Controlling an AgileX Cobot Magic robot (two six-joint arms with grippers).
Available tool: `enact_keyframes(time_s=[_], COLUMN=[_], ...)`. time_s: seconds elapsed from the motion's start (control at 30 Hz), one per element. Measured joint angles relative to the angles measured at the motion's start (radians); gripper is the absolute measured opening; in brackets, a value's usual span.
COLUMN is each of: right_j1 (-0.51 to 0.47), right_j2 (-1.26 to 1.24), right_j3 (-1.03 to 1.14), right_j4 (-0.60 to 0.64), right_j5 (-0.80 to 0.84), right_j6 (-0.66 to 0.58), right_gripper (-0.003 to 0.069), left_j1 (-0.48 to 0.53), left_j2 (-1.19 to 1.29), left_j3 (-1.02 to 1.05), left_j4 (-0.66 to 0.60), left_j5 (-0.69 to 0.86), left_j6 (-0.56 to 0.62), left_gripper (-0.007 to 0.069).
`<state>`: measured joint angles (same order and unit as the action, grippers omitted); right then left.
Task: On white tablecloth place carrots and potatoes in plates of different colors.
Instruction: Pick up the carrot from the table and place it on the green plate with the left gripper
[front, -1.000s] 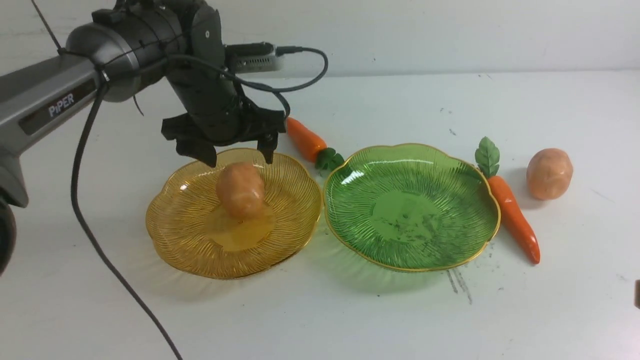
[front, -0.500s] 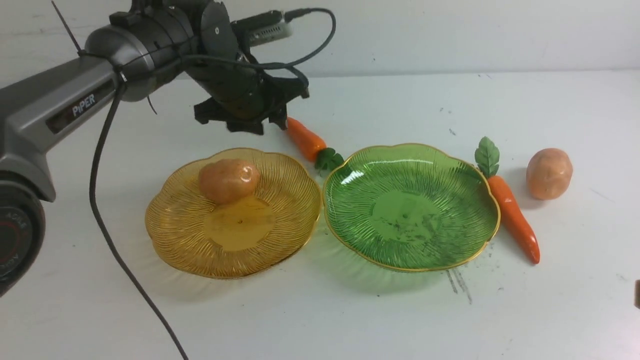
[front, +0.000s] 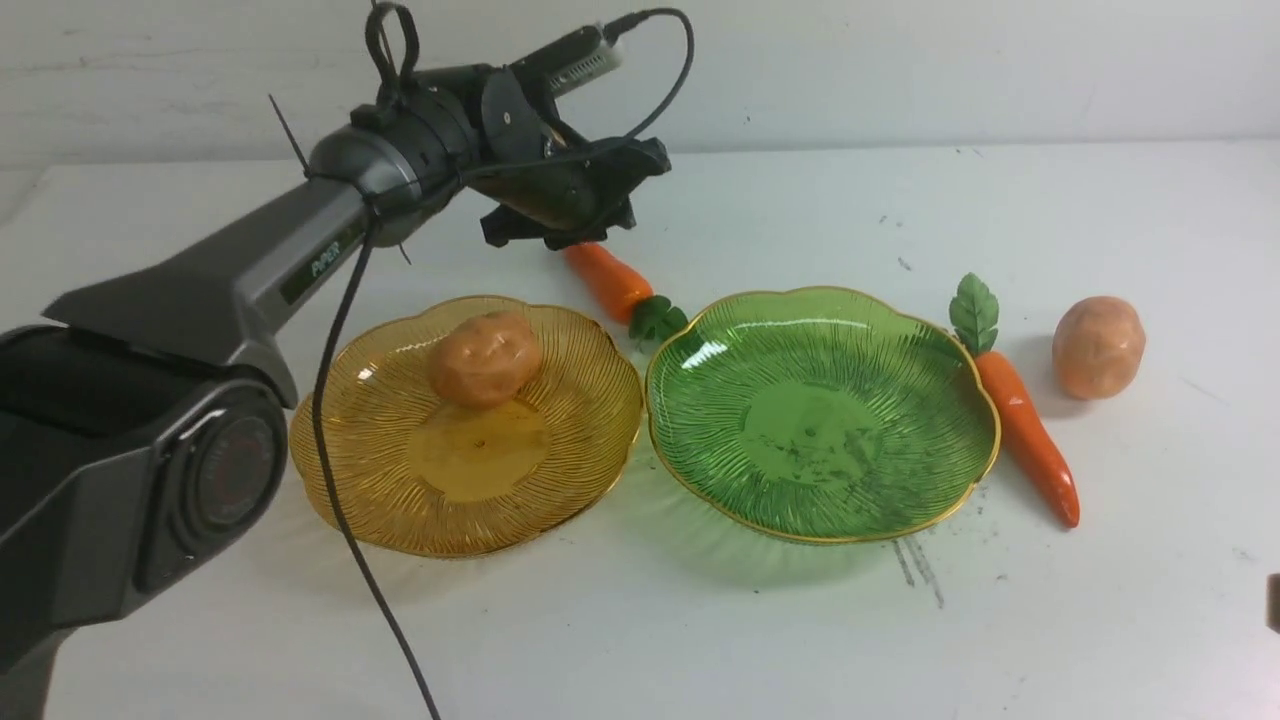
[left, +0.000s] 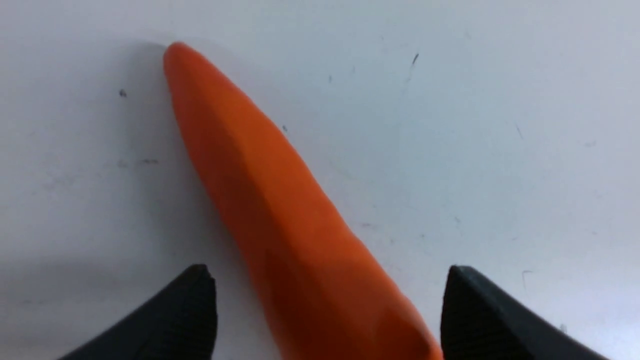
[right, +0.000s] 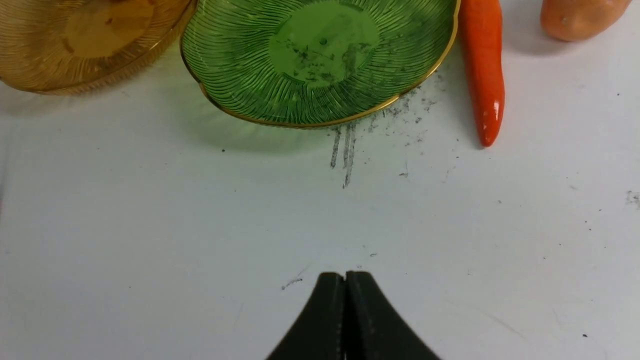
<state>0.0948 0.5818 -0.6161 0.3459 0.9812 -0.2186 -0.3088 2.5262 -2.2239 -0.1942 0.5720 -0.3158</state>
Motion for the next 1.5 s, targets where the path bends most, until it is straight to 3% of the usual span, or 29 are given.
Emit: enact_keyframes(time_s=[0.43,0.77,1.1,1.4,1.5], right_j1=[0.000,0.000,0.000,0.000,0.000], right_j2=[0.000,0.000,0.000,0.000,0.000], right_j3=[0.000,0.000,0.000,0.000,0.000], right_j4=[-0.007,-0.008,-0.009,-0.011,-0.011], right_j5=[0.000,0.009,0.011,0.011,0.011], right_j6=[0.000,0.000,0.000,0.000,0.000], right_gripper=[-0.0015,-0.0015,-0.0015,-0.0015,-0.0015], left_j1=[-0.001,-0.003,-0.003,-0.003,-0.002], left_j2=[0.022,0.022,0.033,-0.002,-0.037], left_j3=[-0.002,-0.013,-0.174,-0.435,-0.515], left_j4=[0.000,-0.003,-0.106,-0.166,-0.187], left_j5=[-0.003,-0.003,-0.005,0.238,0.421], left_j6=[0.029,0.079,0.095,0.166,0.182], left_gripper=[0.0505,0.0274,0.0257,0.0255,0.0254])
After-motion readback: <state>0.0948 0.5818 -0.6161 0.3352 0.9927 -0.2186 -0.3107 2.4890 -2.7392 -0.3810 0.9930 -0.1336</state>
